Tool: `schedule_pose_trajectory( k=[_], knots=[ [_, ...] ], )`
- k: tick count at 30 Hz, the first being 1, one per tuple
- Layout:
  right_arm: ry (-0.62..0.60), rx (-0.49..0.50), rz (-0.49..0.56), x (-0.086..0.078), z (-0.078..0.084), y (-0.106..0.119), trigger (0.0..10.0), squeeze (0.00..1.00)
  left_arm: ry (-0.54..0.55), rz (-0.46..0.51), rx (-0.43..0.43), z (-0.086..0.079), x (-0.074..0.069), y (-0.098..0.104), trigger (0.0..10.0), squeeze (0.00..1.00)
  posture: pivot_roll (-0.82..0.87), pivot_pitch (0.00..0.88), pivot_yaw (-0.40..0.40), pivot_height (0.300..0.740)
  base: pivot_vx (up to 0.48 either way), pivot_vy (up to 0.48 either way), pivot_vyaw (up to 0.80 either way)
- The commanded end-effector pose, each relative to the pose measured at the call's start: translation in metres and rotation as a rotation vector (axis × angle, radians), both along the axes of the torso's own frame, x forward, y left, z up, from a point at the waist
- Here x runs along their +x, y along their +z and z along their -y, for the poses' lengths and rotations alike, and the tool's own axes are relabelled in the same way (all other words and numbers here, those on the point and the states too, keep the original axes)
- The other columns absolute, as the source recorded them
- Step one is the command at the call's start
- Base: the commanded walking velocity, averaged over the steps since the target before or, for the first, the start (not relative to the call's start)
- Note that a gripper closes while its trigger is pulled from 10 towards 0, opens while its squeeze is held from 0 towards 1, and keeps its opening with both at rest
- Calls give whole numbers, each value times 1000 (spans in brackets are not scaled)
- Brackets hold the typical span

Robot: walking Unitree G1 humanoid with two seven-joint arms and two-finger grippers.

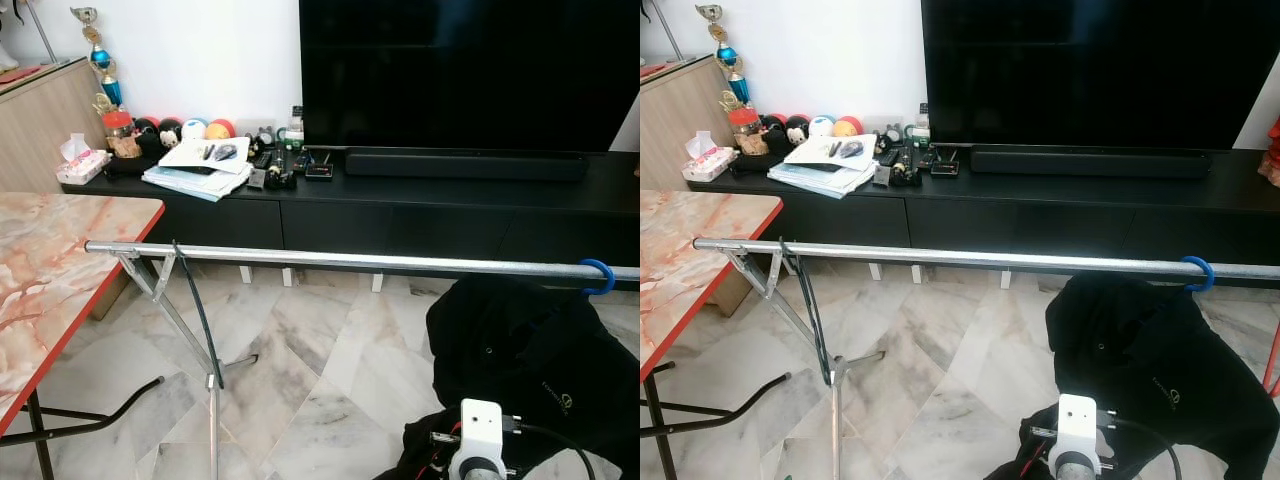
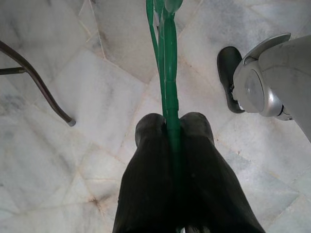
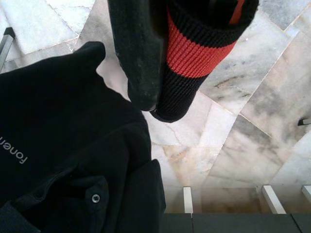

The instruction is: Hang hanger

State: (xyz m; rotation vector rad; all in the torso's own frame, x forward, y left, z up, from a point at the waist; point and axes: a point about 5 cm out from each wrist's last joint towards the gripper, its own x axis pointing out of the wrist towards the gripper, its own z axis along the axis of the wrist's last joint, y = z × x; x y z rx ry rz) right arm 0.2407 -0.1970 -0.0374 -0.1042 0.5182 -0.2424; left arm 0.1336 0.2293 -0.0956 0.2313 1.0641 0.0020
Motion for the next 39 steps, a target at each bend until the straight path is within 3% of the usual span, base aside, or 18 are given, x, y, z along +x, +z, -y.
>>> schedule_pose_trajectory(
  k=[1, 39],
  knots=[
    [-12, 5, 26, 5, 0, 5, 10000, 0, 3, -20, 2, -3, -5, -1, 10000, 0, 66, 25, 50, 740, -244, 0, 0],
    [-14, -1, 32, 6, 0, 6, 10000, 0, 6, -26, -12, 0, -9, -3, 10000, 0, 64, 20, 51, 740, -290, 0, 0]
  ],
)
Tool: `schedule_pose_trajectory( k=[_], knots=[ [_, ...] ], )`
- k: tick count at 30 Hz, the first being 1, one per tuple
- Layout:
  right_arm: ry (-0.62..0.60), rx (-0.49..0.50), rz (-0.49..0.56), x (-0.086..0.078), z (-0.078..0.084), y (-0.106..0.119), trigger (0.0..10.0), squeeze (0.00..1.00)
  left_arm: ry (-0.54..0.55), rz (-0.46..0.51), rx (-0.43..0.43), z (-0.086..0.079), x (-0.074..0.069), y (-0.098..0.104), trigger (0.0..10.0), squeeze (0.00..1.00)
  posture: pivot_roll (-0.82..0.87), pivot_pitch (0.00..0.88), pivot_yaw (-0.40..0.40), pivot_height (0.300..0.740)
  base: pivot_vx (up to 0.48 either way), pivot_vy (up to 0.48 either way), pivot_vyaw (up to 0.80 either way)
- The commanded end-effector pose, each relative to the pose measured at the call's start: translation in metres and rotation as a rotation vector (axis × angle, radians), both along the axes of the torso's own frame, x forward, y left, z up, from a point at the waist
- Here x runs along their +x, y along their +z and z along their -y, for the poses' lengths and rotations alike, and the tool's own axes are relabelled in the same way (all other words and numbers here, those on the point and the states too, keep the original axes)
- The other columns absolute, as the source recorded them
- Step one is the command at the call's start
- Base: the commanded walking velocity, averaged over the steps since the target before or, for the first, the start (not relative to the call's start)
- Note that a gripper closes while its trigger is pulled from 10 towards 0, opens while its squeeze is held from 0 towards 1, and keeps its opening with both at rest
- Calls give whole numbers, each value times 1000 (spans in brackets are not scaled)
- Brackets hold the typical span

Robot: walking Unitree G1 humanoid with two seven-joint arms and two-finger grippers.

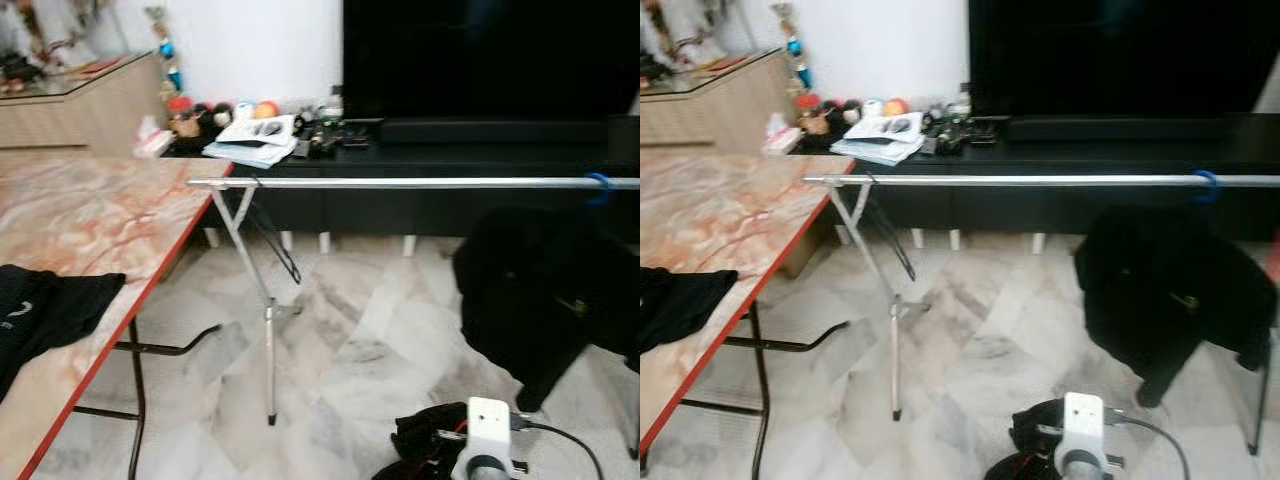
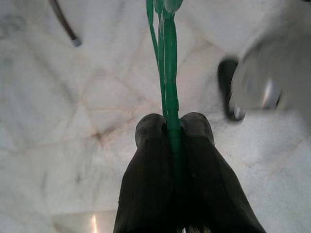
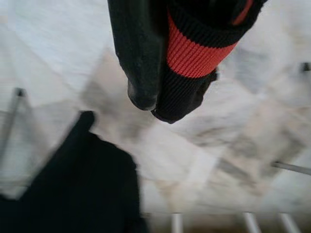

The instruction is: Hang hanger

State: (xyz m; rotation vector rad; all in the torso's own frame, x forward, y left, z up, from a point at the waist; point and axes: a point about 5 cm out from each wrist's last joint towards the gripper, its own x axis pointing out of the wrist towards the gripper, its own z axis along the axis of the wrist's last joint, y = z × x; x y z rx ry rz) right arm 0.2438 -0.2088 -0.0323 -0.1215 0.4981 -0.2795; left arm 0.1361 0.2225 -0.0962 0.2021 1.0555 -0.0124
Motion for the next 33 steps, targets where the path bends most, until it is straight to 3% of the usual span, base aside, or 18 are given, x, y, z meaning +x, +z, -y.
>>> schedule_pose_trajectory(
  k=[1, 33],
  knots=[
    [16, 27, 13, 3, -12, 0, 10000, 0, 4, -34, 19, -7, -11, -2, 10000, 0, 64, 20, 51, 740, -304, 0, 0],
    [19, 25, 6, 3, -10, 0, 10000, 0, 5, -37, 17, -5, -11, -3, 10000, 0, 65, 26, 47, 740, -310, 0, 0]
  ],
)
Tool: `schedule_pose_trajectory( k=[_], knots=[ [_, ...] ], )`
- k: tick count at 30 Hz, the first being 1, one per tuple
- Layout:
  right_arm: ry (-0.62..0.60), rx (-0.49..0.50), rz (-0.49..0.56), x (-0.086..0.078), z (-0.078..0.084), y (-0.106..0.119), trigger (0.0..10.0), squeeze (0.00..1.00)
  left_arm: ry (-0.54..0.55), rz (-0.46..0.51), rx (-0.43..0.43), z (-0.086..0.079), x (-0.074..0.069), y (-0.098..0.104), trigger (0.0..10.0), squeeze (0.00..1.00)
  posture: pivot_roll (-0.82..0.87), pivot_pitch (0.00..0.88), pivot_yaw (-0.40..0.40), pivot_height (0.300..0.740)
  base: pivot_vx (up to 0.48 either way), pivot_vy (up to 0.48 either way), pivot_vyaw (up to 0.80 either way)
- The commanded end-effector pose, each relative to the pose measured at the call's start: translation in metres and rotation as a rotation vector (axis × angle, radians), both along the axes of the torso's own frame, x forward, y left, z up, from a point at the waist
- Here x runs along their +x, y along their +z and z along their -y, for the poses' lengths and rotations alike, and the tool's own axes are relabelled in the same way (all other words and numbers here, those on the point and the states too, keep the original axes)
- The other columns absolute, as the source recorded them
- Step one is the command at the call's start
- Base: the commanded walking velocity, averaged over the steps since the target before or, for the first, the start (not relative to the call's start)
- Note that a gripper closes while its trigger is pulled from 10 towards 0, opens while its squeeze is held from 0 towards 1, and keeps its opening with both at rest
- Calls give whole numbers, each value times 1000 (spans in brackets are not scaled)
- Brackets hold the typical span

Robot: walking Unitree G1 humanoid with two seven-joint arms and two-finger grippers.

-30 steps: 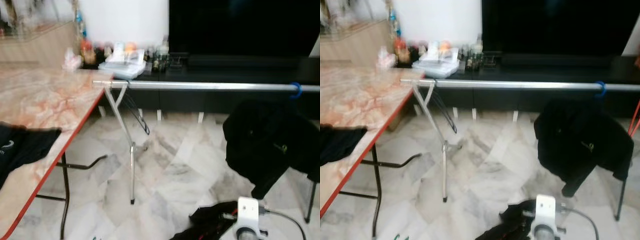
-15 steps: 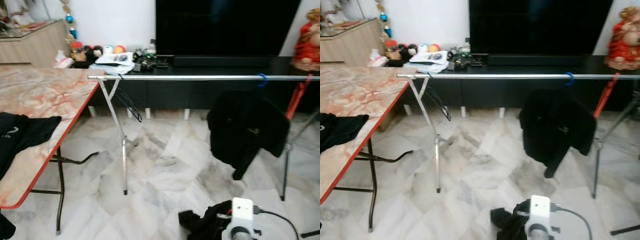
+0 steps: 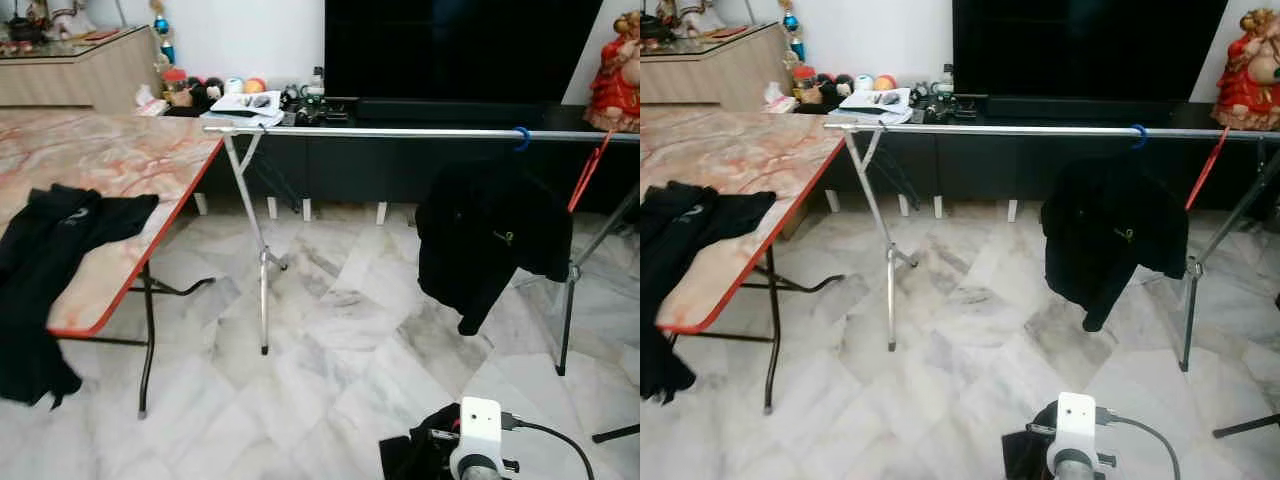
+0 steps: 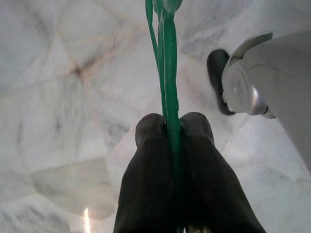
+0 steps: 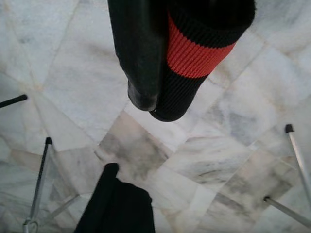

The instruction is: Hang hanger

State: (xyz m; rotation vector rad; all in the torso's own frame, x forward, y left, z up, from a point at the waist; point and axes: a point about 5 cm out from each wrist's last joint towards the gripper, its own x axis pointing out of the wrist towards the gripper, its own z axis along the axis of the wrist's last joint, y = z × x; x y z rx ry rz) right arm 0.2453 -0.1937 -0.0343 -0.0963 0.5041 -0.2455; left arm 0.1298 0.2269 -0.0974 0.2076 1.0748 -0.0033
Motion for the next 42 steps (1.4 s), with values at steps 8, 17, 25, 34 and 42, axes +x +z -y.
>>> schedule_pose_trajectory(
  k=[8, 17, 25, 34, 42],
  knots=[
    [3, -8, 31, 8, 3, 7, 10000, 0, -6, -10, 18, -2, -4, -1, 10000, 0, 67, 31, 46, 740, -270, 0, 0],
    [11, -8, 59, 15, 2, 13, 10000, 0, -40, 88, 28, -1, 22, 9, 10000, 0, 68, 35, 45, 740, 0, 0, 0],
    [3, -16, 103, 25, 7, 23, 10000, 0, -127, 282, 58, 7, 67, 32, 10000, 0, 68, 36, 45, 740, 0, 0, 0],
    [-19, -47, 179, 47, 18, 46, 10000, 0, -313, 506, -8, 28, 121, 70, 10000, 0, 68, 38, 43, 740, 0, 0, 0],
    [-13, -101, 178, 74, 24, 72, 10000, 0, -779, 465, -183, 62, 148, 101, 10000, 0, 68, 31, 44, 740, 0, 0, 0]
  ],
)
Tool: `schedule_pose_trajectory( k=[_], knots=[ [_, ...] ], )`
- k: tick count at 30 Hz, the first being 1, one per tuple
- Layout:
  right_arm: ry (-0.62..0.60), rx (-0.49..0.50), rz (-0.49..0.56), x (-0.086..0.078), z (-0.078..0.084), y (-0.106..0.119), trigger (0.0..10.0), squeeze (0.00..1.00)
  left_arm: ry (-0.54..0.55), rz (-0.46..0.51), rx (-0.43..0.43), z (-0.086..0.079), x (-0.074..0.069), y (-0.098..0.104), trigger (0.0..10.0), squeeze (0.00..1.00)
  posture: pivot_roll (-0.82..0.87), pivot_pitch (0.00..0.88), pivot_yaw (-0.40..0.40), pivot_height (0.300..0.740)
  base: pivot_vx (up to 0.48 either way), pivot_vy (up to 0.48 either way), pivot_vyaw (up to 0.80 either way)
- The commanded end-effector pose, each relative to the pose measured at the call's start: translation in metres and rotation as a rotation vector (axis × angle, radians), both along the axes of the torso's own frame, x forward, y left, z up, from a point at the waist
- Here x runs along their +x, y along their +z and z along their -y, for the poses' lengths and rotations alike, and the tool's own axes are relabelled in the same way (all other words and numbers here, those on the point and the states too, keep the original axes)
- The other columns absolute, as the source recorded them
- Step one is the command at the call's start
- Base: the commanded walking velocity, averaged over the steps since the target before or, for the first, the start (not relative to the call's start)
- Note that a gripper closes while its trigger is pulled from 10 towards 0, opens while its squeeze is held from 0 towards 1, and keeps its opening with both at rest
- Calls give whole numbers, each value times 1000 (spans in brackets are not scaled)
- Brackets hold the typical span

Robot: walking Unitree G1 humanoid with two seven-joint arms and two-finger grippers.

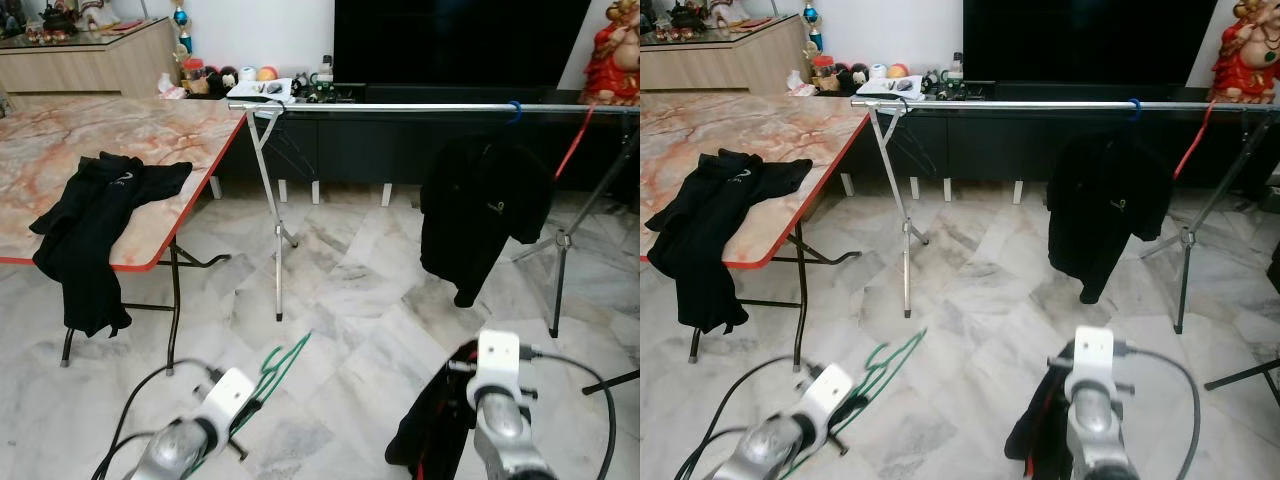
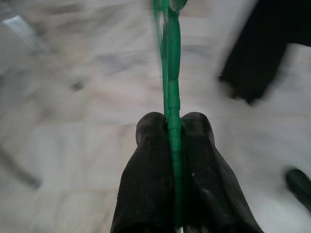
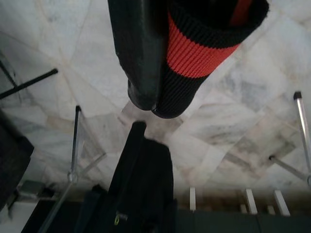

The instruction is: Hang hanger

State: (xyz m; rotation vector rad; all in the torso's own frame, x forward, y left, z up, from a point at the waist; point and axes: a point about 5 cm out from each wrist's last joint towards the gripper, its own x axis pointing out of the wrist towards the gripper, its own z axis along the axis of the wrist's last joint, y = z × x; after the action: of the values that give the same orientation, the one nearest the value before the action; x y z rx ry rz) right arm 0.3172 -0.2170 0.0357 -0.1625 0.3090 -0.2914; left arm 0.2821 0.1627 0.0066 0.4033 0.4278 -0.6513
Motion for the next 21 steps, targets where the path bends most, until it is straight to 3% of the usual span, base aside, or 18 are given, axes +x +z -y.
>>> schedule_pose_trajectory(
  k=[1, 5, 11, 21],
  knots=[
    [23, -16, -28, 8, -1, 6, 10000, 0, -166, -85, 31, 4, -2, 2, 10000, 0, 68, 31, 44, 740, 0, 0, 0],
    [54, -10, -45, 13, -5, 10, 10000, 0, -261, -119, 40, 9, 0, 9, 10000, 0, 69, 29, 43, 740, 0, 0, 0],
    [217, -88, -97, 23, -22, 16, 10000, 0, -472, -183, 55, 24, -1, 26, 10000, 0, 65, 29, 38, 740, 0, 0, 0],
    [242, -91, -114, 27, -25, 19, 10000, 0, -613, -258, 16, 40, -7, 49, 10000, 0, 67, 18, 38, 740, 0, 0, 0]
  ],
)
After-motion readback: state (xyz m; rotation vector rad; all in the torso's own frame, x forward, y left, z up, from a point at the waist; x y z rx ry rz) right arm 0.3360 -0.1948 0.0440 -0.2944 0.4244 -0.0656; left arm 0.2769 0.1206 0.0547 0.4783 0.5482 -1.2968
